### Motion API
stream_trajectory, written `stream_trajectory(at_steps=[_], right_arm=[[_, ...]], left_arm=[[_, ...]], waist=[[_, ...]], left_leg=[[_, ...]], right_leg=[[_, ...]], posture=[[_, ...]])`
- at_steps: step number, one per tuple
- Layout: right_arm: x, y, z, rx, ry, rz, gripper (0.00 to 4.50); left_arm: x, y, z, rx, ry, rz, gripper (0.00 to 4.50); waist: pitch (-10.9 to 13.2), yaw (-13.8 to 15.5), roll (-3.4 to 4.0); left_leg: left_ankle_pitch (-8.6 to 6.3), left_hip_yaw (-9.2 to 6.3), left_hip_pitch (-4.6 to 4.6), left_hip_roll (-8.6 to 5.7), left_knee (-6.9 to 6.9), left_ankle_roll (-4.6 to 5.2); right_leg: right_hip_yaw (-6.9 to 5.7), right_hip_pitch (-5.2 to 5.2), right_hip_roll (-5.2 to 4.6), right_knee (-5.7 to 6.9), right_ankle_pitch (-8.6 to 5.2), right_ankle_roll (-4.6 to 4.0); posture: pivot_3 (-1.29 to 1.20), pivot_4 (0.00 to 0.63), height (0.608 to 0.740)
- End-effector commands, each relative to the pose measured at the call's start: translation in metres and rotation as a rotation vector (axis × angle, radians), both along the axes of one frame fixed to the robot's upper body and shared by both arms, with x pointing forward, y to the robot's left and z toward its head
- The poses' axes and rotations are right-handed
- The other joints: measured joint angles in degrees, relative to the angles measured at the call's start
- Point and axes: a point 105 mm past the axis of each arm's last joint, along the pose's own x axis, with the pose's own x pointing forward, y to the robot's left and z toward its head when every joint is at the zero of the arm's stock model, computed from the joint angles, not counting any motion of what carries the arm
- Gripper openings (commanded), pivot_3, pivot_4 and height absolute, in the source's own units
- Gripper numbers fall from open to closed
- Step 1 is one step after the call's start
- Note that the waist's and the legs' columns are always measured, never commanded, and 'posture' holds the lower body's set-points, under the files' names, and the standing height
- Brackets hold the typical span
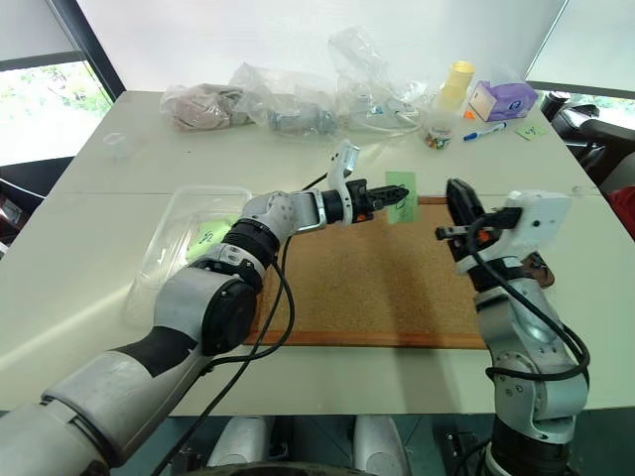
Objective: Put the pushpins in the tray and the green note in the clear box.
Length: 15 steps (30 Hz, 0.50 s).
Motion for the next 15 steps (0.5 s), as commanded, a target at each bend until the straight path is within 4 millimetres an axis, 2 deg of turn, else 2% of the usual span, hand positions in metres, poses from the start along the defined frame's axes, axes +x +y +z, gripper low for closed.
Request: stream_trajectory(at_steps=[1, 6, 10, 15], right_arm=[[-0.006, -0.061, -0.028, -0.054, 0.152, -0.240, 0.13], [-0.009, -0.103, -0.070, -0.121, 0.366, -0.358, 0.13], [-0.006, -0.115, -0.080, -0.091, 0.390, -0.355, 0.13], [-0.003, -0.117, -0.082, -0.081, 0.394, -0.342, 0.13]], left_arm=[[-0.011, 0.010, 0.019, -0.002, -0.093, -0.089, 0.09], [-0.041, 0.022, 0.002, 0.122, -0.221, -0.170, 0.09], [-0.068, 0.026, -0.015, 0.182, -0.334, -0.215, 0.09], [-0.075, 0.025, -0.010, 0.146, -0.340, -0.196, 0.09]], waist=[[-0.01, -0.06, 0.01], [-0.07, -0.21, 0.15], [-0.08, -0.16, 0.25], [-0.10, -0.04, 0.28]], left_leg=[[0.00, 0.01, 0.00, 0.00, 0.00, 0.00], [0.04, 0.05, 0.07, 0.02, 0.01, -0.06], [0.11, 0.04, 0.11, 0.05, 0.00, -0.20], [0.08, 0.02, 0.14, 0.05, 0.03, -0.12]], right_leg=[[0.01, 0.01, 0.00, 0.00, 0.00, 0.00], [0.07, 0.04, -0.01, 0.07, 0.00, 0.00], [0.09, 0.04, 0.02, 0.11, 0.00, 0.00], [0.10, 0.10, 0.02, 0.11, 0.00, -0.01]], posture=[[0.00, 0.150, 0.737], [0.00, 0.150, 0.737], [0.00, 0.150, 0.737], [0.00, 0.150, 0.737]])
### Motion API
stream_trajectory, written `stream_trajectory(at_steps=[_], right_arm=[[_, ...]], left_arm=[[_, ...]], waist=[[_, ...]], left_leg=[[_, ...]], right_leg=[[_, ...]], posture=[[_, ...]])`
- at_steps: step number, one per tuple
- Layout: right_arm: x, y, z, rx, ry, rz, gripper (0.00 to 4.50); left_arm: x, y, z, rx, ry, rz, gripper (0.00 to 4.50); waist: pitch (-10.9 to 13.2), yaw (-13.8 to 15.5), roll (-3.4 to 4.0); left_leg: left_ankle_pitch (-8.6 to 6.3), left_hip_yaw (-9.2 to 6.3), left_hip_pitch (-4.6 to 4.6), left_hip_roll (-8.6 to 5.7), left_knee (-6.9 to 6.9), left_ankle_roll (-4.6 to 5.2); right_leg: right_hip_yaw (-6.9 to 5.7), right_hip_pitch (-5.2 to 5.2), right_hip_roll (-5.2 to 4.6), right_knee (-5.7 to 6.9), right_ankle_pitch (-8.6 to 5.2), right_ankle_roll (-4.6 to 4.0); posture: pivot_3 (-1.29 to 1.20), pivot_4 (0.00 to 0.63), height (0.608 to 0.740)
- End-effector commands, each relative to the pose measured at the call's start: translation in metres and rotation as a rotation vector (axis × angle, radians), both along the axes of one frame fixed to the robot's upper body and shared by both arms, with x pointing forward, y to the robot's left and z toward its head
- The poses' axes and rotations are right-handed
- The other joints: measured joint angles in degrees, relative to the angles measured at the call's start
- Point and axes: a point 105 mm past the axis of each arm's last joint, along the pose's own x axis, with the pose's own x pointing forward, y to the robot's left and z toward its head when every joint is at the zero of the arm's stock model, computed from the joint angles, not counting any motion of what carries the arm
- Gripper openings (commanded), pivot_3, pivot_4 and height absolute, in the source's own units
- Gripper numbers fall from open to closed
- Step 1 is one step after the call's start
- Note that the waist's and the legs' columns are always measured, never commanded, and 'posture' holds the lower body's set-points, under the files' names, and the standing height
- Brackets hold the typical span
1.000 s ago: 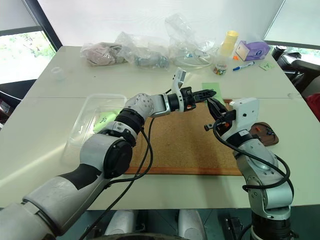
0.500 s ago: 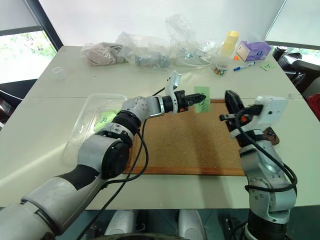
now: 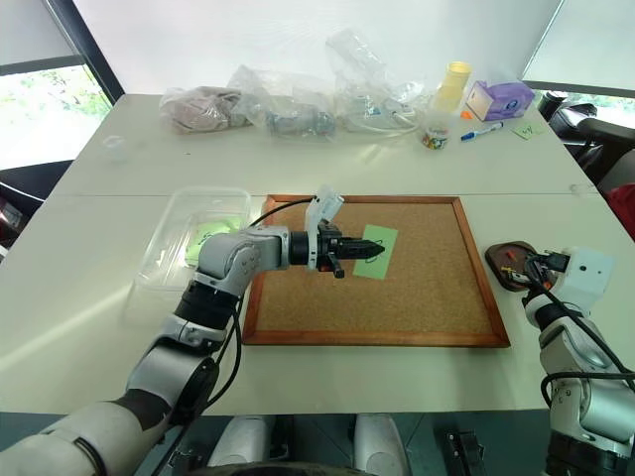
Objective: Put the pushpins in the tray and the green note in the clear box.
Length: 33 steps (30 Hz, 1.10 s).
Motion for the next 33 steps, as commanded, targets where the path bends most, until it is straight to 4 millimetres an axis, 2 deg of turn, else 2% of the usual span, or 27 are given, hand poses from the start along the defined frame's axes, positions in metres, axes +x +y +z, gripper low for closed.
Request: stream_trajectory(at_steps=[1, 4, 10, 11, 14, 19, 21, 23, 25, 27, 29, 30, 33], right_arm=[[0.002, -0.005, 0.015, -0.020, -0.056, 0.004, 0.13], [0.005, -0.005, 0.012, -0.006, -0.050, 0.011, 0.98], [0.008, -0.009, 0.008, -0.003, -0.046, 0.006, 4.13], [0.008, -0.009, 0.009, -0.004, -0.047, 0.004, 4.46], [0.007, -0.009, 0.010, -0.006, -0.054, 0.003, 4.46], [0.005, -0.006, 0.024, -0.048, -0.121, 0.016, 4.46], [0.008, 0.021, 0.051, -0.111, -0.202, 0.144, 4.46], [0.008, 0.046, 0.064, -0.134, -0.239, 0.258, 4.46], [0.007, 0.080, 0.076, -0.107, -0.267, 0.411, 4.46], [0.002, 0.114, 0.085, -0.073, -0.278, 0.567, 4.46], [-0.007, 0.156, 0.088, -0.035, -0.258, 0.766, 4.46], [-0.011, 0.169, 0.087, -0.022, -0.245, 0.833, 4.46], [-0.019, 0.199, 0.079, 0.003, -0.193, 0.990, 4.46]], left_arm=[[-0.007, -0.005, 0.022, -0.049, -0.074, -0.014, 0.09], [-0.009, -0.006, 0.022, -0.041, -0.096, -0.008, 0.00], [-0.005, -0.008, 0.020, -0.043, -0.073, 0.020, 0.00], [-0.004, -0.008, 0.020, -0.045, -0.073, 0.028, 0.00], [-0.003, -0.008, 0.024, -0.061, -0.091, 0.031, 0.00], [-0.002, -0.007, 0.050, -0.155, -0.173, 0.039, 0.00], [0.008, 0.006, 0.082, -0.170, -0.311, 0.081, 0.00], [0.013, 0.018, 0.102, -0.159, -0.404, 0.107, 0.00], [0.024, 0.040, 0.120, -0.085, -0.490, 0.161, 0.00], [0.039, 0.070, 0.132, 0.029, -0.536, 0.248, 0.00], [0.064, 0.127, 0.122, 0.301, -0.542, 0.429, 0.00], [0.068, 0.150, 0.117, 0.391, -0.531, 0.486, 0.00], [0.060, 0.206, 0.097, 0.527, -0.398, 0.563, 0.00]], waist=[[-0.01, 0.02, 0.02], [-0.01, 0.02, 0.02], [-0.02, -0.01, 0.04], [-0.02, 0.00, 0.04], [-0.02, -0.01, 0.04], [-0.02, -0.02, 0.04], [0.02, 0.00, 0.10], [0.04, -0.28, 0.14], [0.03, -0.42, 0.16], [0.02, -0.40, 0.18], [0.02, -0.46, 0.20], [0.03, -0.61, 0.21], [0.05, -0.51, 0.20]], left_leg=[[0.00, -0.01, 0.02, -0.01, 0.00, 0.01], [-0.01, -0.02, 0.04, -0.02, 0.01, 0.02], [-0.01, -0.02, 0.07, -0.03, 0.01, 0.02], [-0.01, -0.02, 0.07, -0.03, 0.01, 0.02], [-0.01, -0.02, 0.08, -0.03, 0.01, 0.02], [-0.01, -0.02, 0.08, -0.03, 0.01, 0.01], [-0.01, -0.02, 0.07, -0.03, 0.01, 0.01], [0.00, -0.03, 0.06, -0.03, 0.01, 0.00], [0.00, -0.06, 0.11, 0.00, 0.00, 0.00], [0.00, -0.11, 0.23, 0.01, -0.06, -0.01], [0.00, -0.15, 0.32, 0.03, -0.09, -0.01], [0.00, -0.15, 0.37, 0.05, -0.12, -0.02], [0.00, -0.14, 0.49, 0.08, -0.19, -0.02]], right_leg=[[0.00, 0.04, 0.00, -0.02, 0.00, 0.00], [0.00, 0.08, -0.01, -0.05, 0.00, 0.00], [-0.01, 0.11, 0.00, -0.04, 0.00, 0.00], [-0.01, 0.11, -0.01, -0.04, 0.00, 0.00], [-0.01, 0.11, 0.00, -0.04, 0.00, 0.01], [-0.01, 0.11, 0.00, -0.04, 0.00, 0.01], [-0.01, 0.11, 0.00, -0.03, 0.00, 0.01], [-0.01, 0.09, 0.01, -0.02, 0.00, 0.01], [0.01, 0.09, 0.08, 0.00, 0.01, 0.02], [0.00, 0.15, 0.13, 0.01, 0.01, 0.02], [0.00, 0.21, 0.17, 0.05, 0.00, 0.02], [0.01, 0.22, 0.19, 0.05, 0.00, 0.02], [0.07, 0.24, 0.21, 0.09, 0.00, 0.00]], posture=[[0.00, 0.150, 0.737], [0.00, 0.150, 0.737], [0.00, 0.150, 0.737], [0.00, 0.150, 0.737], [0.00, 0.150, 0.737], [0.00, 0.150, 0.737], [0.00, 0.150, 0.737], [0.00, 0.150, 0.737], [0.00, 0.150, 0.737], [0.00, 0.150, 0.737], [0.00, 0.150, 0.737], [0.00, 0.150, 0.737], [0.00, 0.150, 0.737]])
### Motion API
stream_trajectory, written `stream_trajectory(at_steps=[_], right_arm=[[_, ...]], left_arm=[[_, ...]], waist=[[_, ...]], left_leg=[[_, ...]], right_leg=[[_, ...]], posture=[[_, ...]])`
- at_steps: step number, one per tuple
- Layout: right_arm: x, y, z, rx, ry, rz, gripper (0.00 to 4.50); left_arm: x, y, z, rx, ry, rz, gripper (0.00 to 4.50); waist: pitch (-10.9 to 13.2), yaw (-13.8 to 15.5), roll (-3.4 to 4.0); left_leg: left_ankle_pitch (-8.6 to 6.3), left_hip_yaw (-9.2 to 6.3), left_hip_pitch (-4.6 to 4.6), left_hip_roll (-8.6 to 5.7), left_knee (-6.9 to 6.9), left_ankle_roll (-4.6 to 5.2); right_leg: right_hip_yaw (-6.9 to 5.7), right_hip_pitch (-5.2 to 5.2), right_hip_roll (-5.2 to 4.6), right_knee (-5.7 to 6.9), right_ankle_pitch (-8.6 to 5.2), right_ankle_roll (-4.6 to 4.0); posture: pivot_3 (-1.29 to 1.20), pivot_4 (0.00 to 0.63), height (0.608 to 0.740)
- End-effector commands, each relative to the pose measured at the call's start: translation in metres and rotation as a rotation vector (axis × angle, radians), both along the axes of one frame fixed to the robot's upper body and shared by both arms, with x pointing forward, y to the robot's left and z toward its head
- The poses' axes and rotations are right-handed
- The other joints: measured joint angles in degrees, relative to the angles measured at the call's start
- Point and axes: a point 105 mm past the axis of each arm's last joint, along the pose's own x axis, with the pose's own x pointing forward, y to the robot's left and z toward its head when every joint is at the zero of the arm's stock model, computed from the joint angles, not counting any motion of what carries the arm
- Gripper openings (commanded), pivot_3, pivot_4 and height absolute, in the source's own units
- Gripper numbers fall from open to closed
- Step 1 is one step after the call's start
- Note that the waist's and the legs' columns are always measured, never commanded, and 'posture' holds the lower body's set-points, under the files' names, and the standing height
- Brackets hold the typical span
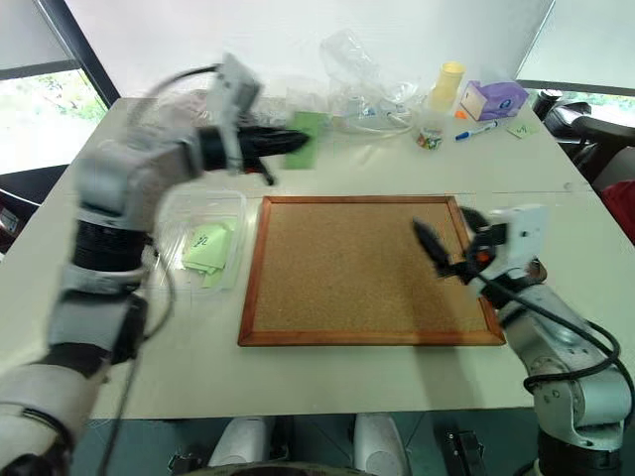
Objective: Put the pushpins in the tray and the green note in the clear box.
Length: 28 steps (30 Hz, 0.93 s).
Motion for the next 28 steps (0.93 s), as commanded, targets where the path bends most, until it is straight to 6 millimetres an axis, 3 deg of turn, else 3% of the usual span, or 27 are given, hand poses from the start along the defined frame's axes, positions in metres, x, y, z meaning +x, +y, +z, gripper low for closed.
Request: stream_trajectory(at_steps=[1, 3, 8, 9, 13, 17, 20, 23, 25, 28], right_arm=[[-0.011, 0.032, -0.001, -0.021, 0.017, 0.172, 4.46], [-0.009, 0.039, -0.011, -0.047, 0.042, 0.211, 4.46], [0.001, 0.050, -0.022, -0.060, 0.047, 0.227, 4.46], [0.003, 0.050, -0.024, -0.061, 0.046, 0.226, 4.50], [0.006, 0.046, -0.029, -0.081, 0.047, 0.206, 4.50], [0.006, 0.040, -0.030, -0.085, 0.046, 0.183, 4.50], [0.004, 0.030, -0.028, -0.075, 0.041, 0.138, 4.50], [0.002, 0.008, -0.016, -0.024, 0.006, 0.046, 4.50], [-0.002, -0.011, -0.006, 0.020, -0.018, -0.035, 4.50], [-0.007, -0.031, -0.004, 0.043, -0.022, -0.117, 4.50]], left_arm=[[-0.014, 0.038, -0.018, 0.028, 0.138, 0.082, 0.00], [-0.023, 0.055, -0.028, 0.004, 0.220, 0.122, 0.00], [-0.040, 0.058, -0.043, -0.149, 0.392, 0.094, 0.00], [-0.040, 0.061, -0.051, -0.138, 0.414, 0.111, 0.71], [-0.040, 0.064, -0.070, -0.120, 0.448, 0.149, 2.44], [-0.038, 0.061, -0.067, -0.122, 0.410, 0.133, 4.24], [-0.033, 0.048, -0.031, -0.225, 0.239, 0.037, 4.39], [-0.042, 0.027, 0.008, -0.296, 0.080, -0.134, 4.39], [-0.054, 0.004, 0.014, -0.322, 0.067, -0.255, 4.39], [-0.067, -0.021, 0.005, -0.314, 0.098, -0.362, 4.39]], waist=[[0.04, 0.44, -0.08], [0.08, 1.02, -0.15], [0.20, 2.14, -0.48], [0.19, 2.09, -0.48], [0.20, 1.85, -0.49], [0.20, 1.88, -0.49], [0.20, 2.08, -0.50], [0.21, 2.13, -0.52], [0.20, 2.09, -0.51], [0.15, 1.99, -0.42]], left_leg=[[0.00, 0.00, -0.01, 0.01, 0.01, 0.00], [0.00, 0.00, -0.13, 0.02, 0.10, 0.00], [0.02, -0.13, -0.65, 0.00, 0.78, -0.04], [0.01, -0.12, -0.65, -0.02, 0.87, -0.03], [-0.02, -0.22, -0.64, -0.20, 0.91, 0.01], [-0.02, -0.33, -0.64, -0.19, 0.90, 0.01], [-0.02, -0.35, -0.65, -0.20, 0.91, 0.01], [-0.02, -0.38, -0.70, -0.21, 0.95, 0.01], [-0.01, -0.39, -0.71, -0.22, 0.95, 0.00], [-0.02, -0.41, -0.62, -0.24, 0.94, -0.01]], right_leg=[[-0.01, 0.00, -0.01, 0.00, 0.00, 0.00], [-0.03, 0.00, -0.10, -0.01, -0.01, -0.01], [-0.10, -0.02, -0.17, -0.03, -0.10, -0.17], [-0.08, 0.01, -0.18, -0.03, -0.10, -0.18], [-0.03, 0.04, -0.20, -0.02, -0.05, -0.10], [-0.07, 0.03, -0.16, 0.01, -0.02, -0.03], [-0.07, 0.04, -0.17, 0.00, -0.02, -0.03], [-0.08, 0.05, -0.18, 0.00, -0.02, -0.03], [-0.08, 0.06, -0.19, -0.01, -0.01, -0.03], [-0.07, 0.15, -0.20, -0.02, -0.01, -0.02]], posture=[[0.00, 0.150, 0.737], [0.00, 0.150, 0.737], [0.00, 0.150, 0.737], [0.00, 0.150, 0.737], [0.00, 0.150, 0.737], [0.00, 0.150, 0.737], [0.00, 0.150, 0.737], [0.00, 0.150, 0.737], [0.00, 0.150, 0.737], [0.00, 0.150, 0.737]])
